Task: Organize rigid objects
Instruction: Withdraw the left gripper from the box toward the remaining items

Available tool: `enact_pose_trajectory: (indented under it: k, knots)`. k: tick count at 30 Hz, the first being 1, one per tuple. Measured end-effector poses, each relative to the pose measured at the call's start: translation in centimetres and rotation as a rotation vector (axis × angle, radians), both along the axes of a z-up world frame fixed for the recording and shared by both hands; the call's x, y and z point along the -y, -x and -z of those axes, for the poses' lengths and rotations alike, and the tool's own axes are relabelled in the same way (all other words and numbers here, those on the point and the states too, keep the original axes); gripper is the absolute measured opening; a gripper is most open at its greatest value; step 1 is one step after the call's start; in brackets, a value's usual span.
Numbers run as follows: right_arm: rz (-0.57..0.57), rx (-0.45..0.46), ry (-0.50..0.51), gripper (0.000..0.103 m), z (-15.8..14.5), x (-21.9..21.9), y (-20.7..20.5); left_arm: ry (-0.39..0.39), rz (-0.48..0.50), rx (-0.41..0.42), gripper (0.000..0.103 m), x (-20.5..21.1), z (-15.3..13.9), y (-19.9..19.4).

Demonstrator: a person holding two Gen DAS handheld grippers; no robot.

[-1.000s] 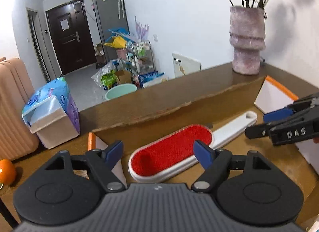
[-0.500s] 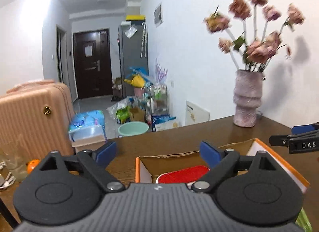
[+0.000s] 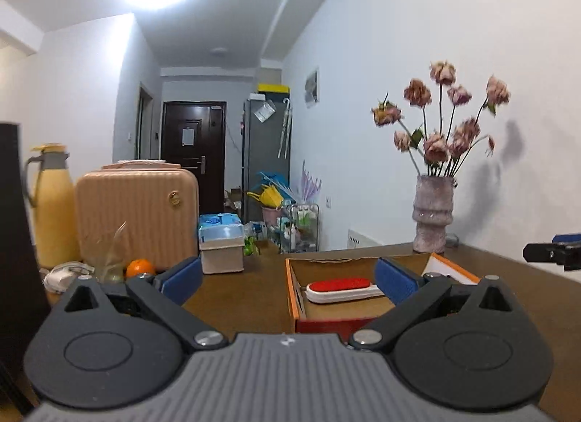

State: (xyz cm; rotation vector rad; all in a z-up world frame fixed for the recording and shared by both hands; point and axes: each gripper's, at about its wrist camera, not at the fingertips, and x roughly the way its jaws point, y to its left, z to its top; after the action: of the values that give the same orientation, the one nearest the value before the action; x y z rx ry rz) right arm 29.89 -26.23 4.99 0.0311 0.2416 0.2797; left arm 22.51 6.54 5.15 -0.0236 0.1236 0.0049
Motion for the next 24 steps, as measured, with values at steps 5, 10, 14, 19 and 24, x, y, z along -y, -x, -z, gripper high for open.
enact_pose_trajectory:
  k: [5,10,14,19,24]
  knots:
    - [0.007,0.063,-0.049,0.103,2.4,0.1,6.5,0.034,0.009,-0.006,0.103,0.5,2.9,4.5]
    - [0.044,0.089,-0.087,0.103,5.0,0.3,12.7,-0.005,0.048,0.055,0.103,1.1,4.9,9.6]
    - [0.098,0.096,-0.110,0.103,6.3,1.0,15.7,-0.030,0.051,0.109,0.103,0.8,4.8,12.9]
    - [0.114,0.113,-0.127,0.103,7.1,0.9,18.3,0.044,0.047,0.108,0.103,-0.2,5.7,14.9]
    - [0.106,0.121,-0.085,0.103,7.3,0.1,19.9,0.052,0.053,0.100,0.103,-0.1,6.1,15.1]
